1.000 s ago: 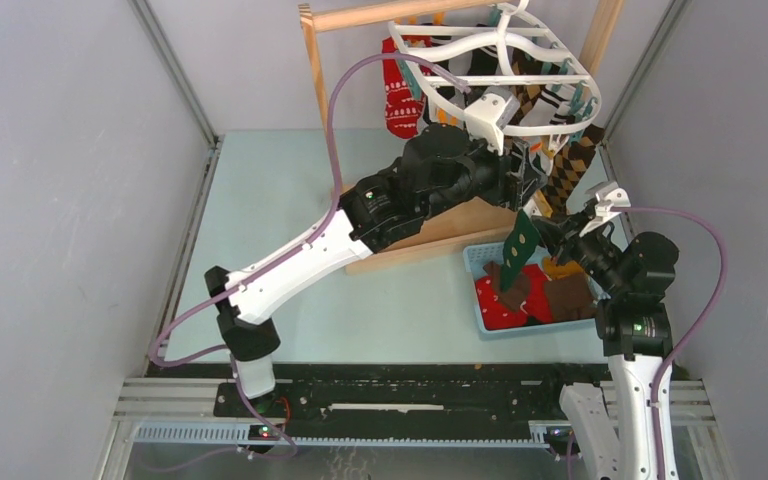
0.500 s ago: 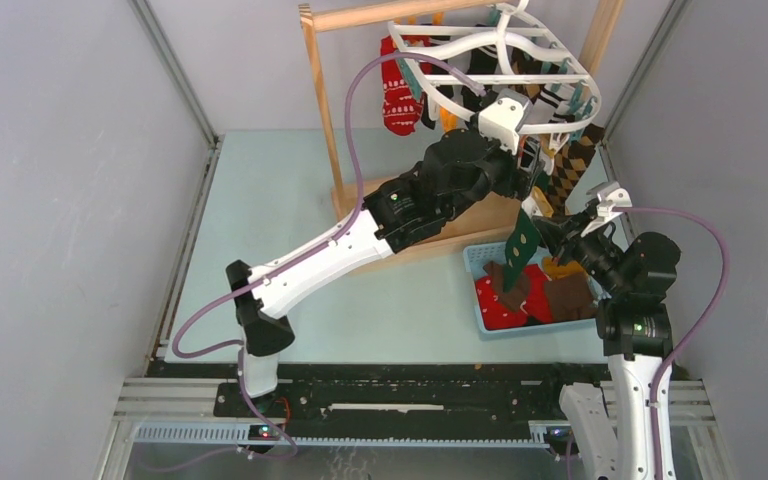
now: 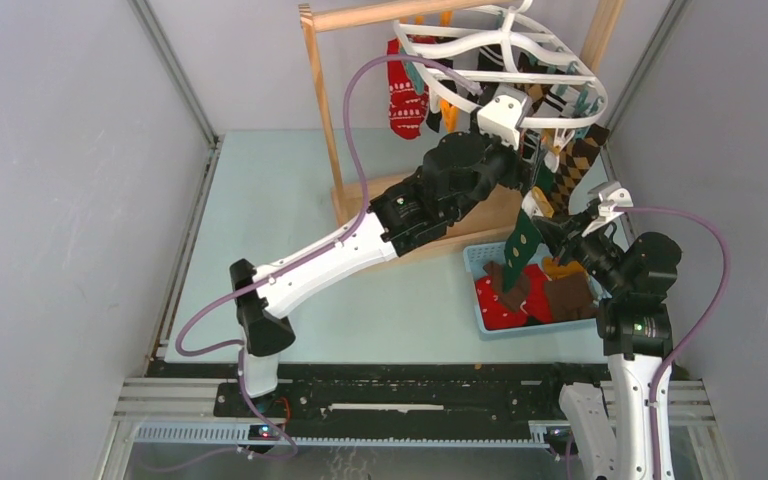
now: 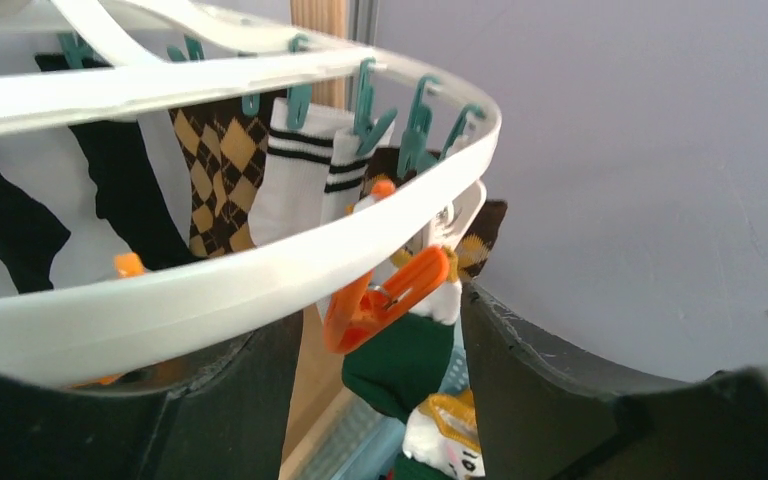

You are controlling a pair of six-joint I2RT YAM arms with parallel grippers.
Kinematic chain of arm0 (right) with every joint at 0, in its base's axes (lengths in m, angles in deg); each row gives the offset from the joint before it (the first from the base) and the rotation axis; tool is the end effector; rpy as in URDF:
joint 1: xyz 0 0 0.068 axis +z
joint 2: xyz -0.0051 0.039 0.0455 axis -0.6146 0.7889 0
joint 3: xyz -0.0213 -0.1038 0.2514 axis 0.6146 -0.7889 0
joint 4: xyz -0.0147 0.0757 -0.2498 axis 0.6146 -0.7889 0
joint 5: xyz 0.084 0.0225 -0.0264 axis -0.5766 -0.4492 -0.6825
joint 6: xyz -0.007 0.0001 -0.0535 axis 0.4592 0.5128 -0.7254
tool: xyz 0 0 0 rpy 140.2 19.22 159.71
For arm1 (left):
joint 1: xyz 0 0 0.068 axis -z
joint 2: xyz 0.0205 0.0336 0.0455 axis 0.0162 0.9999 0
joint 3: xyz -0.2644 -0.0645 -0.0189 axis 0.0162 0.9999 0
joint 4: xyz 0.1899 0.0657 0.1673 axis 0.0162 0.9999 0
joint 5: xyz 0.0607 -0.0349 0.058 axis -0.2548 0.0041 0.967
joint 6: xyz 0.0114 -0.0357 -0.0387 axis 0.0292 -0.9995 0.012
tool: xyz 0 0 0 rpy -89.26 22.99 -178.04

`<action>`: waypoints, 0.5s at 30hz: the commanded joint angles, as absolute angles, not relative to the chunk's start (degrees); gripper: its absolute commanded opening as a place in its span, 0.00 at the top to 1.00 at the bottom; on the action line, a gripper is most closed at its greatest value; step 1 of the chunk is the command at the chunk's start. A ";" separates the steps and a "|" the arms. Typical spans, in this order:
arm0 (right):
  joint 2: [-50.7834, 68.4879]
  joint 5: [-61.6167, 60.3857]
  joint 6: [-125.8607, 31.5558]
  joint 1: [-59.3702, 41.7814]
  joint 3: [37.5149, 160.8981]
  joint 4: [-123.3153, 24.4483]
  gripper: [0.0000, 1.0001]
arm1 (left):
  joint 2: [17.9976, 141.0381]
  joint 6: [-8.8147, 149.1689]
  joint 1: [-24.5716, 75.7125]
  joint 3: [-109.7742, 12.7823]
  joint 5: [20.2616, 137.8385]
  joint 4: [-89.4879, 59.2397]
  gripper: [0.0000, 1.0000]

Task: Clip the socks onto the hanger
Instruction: Open the clamp at the hanger.

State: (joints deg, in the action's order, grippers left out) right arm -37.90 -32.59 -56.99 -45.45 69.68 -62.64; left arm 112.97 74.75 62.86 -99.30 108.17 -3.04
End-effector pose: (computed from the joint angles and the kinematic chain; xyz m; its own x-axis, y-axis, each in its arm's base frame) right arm 0.1327 0.0054 0.3676 -0.0069 -0.0400 -0.9992 -0.5318 0.8463 -0.0302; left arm 0.2037 -0.3849 0.4890 -0.0515 -0.1534 -0.9868 0.6802 0.7181 -0.1471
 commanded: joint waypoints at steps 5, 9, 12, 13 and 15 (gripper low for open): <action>-37.33 -33.66 -55.30 -45.92 71.36 -58.88 1.00 | 109.56 77.36 62.79 -88.71 109.22 -16.77 0.37; -37.14 -33.93 -55.20 -45.92 71.38 -58.68 1.00 | 108.34 78.33 62.79 -84.37 108.92 -21.23 0.37; -37.18 -33.98 -55.19 -45.92 71.34 -58.76 1.00 | 105.91 79.87 62.79 -78.57 107.34 -27.00 0.37; -37.20 -34.00 -55.20 -45.92 71.38 -58.83 1.00 | 105.03 80.43 62.79 -76.55 106.98 -29.03 0.36; -37.21 -34.01 -55.28 -45.96 71.36 -58.94 1.00 | 103.72 81.08 62.84 -73.80 107.04 -31.83 0.35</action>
